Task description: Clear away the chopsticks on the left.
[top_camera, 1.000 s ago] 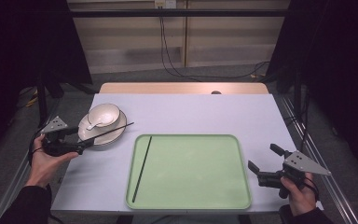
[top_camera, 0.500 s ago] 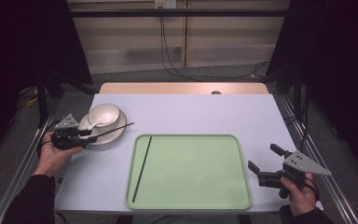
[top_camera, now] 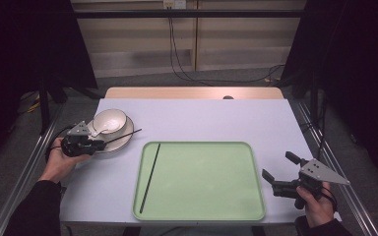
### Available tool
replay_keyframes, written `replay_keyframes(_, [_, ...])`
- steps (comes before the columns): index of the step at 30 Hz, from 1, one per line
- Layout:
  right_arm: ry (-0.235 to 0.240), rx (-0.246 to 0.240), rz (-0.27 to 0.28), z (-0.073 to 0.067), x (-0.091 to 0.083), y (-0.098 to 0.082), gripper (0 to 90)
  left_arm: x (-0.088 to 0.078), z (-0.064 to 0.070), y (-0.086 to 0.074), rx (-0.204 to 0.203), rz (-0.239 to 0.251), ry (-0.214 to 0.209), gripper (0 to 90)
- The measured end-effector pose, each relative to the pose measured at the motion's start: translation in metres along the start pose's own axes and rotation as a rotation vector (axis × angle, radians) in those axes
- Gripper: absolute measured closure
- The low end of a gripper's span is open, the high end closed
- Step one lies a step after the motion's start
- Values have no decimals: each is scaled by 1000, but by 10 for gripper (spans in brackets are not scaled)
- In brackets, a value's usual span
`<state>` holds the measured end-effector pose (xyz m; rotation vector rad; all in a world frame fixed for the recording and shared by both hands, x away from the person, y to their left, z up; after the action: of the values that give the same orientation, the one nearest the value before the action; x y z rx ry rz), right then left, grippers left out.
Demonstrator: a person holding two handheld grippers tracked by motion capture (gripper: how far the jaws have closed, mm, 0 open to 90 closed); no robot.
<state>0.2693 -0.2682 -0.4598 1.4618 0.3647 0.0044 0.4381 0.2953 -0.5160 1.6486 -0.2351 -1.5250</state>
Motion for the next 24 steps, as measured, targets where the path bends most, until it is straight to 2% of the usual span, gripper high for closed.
replay_keyframes(7, [-1, 5, -3, 0, 0, 0, 0, 2, 5, 3, 20, -26, -37, 852])
replay_keyframes(9, [3, 5, -4, 0, 0, 0, 0, 2, 6, 4, 7, -5, -43, 856])
replay_keyframes(10, [-4, 7, -1, 0, 0, 0, 0, 1, 7, 4, 8, -16, -57, 857])
replay_keyframes(12, [-6, 8, -1, 0, 0, 0, 0, -1, 6, 5, 8, -10, -43, 858])
replay_keyframes(15, [-5, 7, -2, 0, 0, 0, 0, -4, 10, 7, 3, -2, -59, 858])
replay_keyframes(19, [-6, 6, 0, 0, 0, 0, 0, -8, 12, 11, -11, 23, -55, 858])
replay_keyframes(20, [-6, 6, 0, 0, 0, 0, 0, -10, 14, 11, -22, 17, -71, 858])
replay_keyframes(24, [4, 2, -3, 0, 0, 0, 0, -12, 19, 14, -31, 36, -67, 859])
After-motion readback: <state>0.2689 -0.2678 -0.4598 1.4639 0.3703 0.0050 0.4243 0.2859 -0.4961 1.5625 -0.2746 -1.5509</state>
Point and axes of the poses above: each handheld gripper's, and its own axes: x roughly forward along the jaws, y roughly out of its top, z roughly to its right, the point moved 8 cm from there along x, roughly forward along the jaws, and after that the axes turned 14 degrees about -y, right-handed, at the moved point
